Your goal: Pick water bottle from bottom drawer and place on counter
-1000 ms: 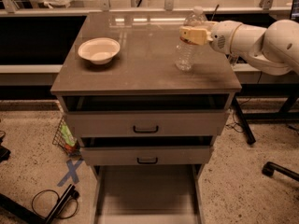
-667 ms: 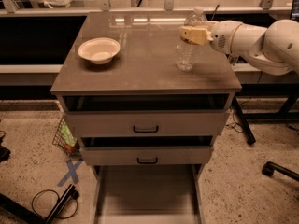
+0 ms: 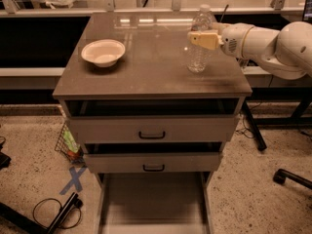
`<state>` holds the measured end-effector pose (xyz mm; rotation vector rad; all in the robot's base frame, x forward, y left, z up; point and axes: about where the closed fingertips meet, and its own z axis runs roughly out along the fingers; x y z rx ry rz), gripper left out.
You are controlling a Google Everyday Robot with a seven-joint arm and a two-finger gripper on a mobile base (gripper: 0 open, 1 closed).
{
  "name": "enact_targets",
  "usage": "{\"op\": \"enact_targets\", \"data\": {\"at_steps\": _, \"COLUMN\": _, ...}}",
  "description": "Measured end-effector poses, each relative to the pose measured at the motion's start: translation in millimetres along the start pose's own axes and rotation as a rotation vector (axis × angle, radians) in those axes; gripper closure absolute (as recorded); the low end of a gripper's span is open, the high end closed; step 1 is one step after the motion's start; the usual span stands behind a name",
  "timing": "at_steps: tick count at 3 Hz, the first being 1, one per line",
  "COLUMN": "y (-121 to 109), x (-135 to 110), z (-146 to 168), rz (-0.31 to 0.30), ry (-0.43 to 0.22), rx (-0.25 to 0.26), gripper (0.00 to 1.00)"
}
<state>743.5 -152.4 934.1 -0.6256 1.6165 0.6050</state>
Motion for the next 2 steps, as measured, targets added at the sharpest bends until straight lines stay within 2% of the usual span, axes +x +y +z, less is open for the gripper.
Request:
{"op": "enact_targets", "data": {"at_steps": 1, "y": 1.3, "x": 0.0, "z": 1.7, "rz": 0.000, "ry": 0.000, "rx": -0.003, "gripper": 0.00}}
{"op": "enact_targets", "data": {"at_steps": 2, "y": 1.4, "x": 0.0, "z": 1.7, "rz": 0.000, "ry": 0.000, "rx": -0.003, "gripper": 0.00}}
